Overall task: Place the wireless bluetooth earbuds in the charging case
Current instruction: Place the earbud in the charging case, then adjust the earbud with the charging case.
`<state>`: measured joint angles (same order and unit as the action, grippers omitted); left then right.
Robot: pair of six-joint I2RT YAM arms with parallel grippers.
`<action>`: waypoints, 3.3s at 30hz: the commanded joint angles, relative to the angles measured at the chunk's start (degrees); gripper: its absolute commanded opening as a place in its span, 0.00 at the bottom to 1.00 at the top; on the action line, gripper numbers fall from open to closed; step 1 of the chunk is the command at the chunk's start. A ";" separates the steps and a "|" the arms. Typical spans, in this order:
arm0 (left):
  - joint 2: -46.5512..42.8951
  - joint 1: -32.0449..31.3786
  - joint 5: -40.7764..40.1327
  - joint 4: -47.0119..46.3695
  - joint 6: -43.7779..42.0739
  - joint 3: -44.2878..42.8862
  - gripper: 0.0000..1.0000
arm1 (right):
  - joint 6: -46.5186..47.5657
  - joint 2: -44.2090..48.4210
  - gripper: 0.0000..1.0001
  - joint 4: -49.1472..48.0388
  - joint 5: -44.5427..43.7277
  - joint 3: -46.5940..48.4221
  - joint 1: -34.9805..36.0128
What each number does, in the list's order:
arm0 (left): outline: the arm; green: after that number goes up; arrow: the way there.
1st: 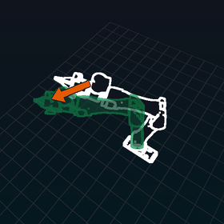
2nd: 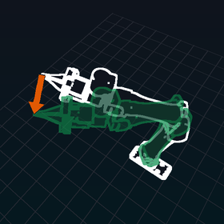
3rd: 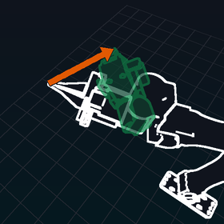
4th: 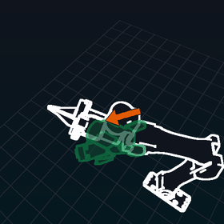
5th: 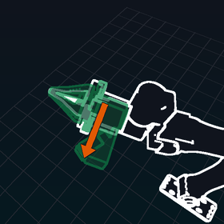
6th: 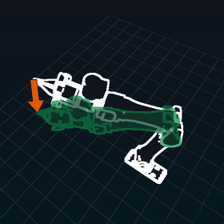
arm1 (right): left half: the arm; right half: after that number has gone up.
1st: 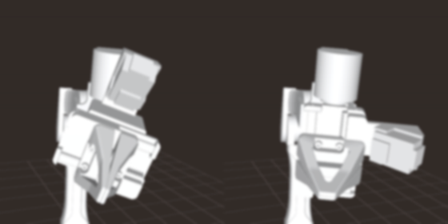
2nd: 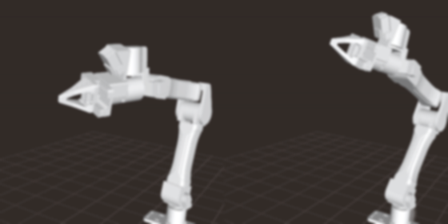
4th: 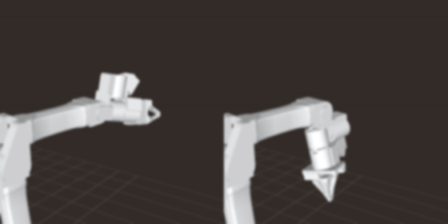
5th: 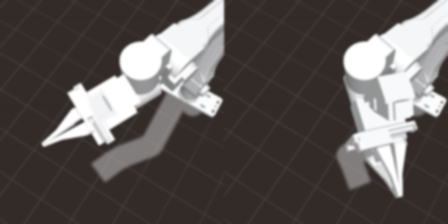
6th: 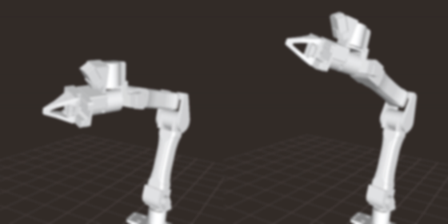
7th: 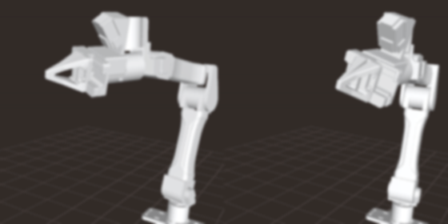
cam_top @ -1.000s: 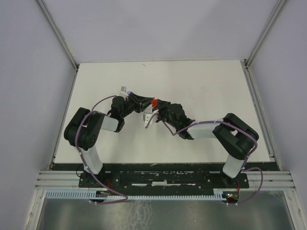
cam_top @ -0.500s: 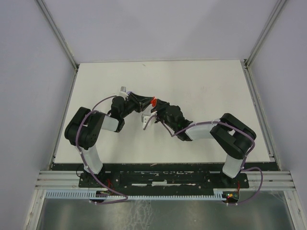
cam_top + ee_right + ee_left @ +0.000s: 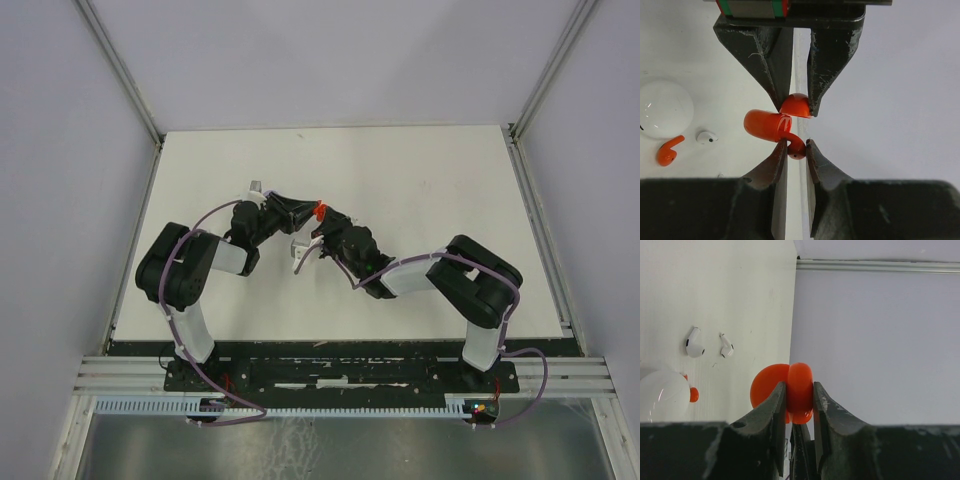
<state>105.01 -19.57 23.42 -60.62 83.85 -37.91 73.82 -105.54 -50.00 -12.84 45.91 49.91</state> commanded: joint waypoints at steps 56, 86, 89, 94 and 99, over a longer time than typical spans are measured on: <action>1.51 2.87 1.85 -8.14 2.99 -5.90 0.03 | -1.83 3.29 0.36 -0.11 -3.88 -2.47 1.07; -0.42 4.58 10.86 -9.41 -0.97 -3.57 0.03 | -71.78 16.05 0.99 63.07 -10.39 22.50 -14.82; -0.42 3.67 12.89 -8.71 -2.24 -4.41 0.03 | -74.49 15.53 1.00 65.55 -1.70 23.68 -18.34; 0.39 2.36 14.88 -8.55 -3.21 -5.57 0.03 | -77.50 12.71 0.99 70.11 10.01 26.73 -22.60; 2.12 1.16 16.31 -8.93 -3.40 -7.07 0.03 | -77.19 11.18 1.00 70.33 13.63 27.33 -22.98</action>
<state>106.26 -17.56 36.82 -66.30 83.07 -42.04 -0.97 -93.82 18.44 -5.93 70.28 26.83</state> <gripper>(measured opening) 0.305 0.994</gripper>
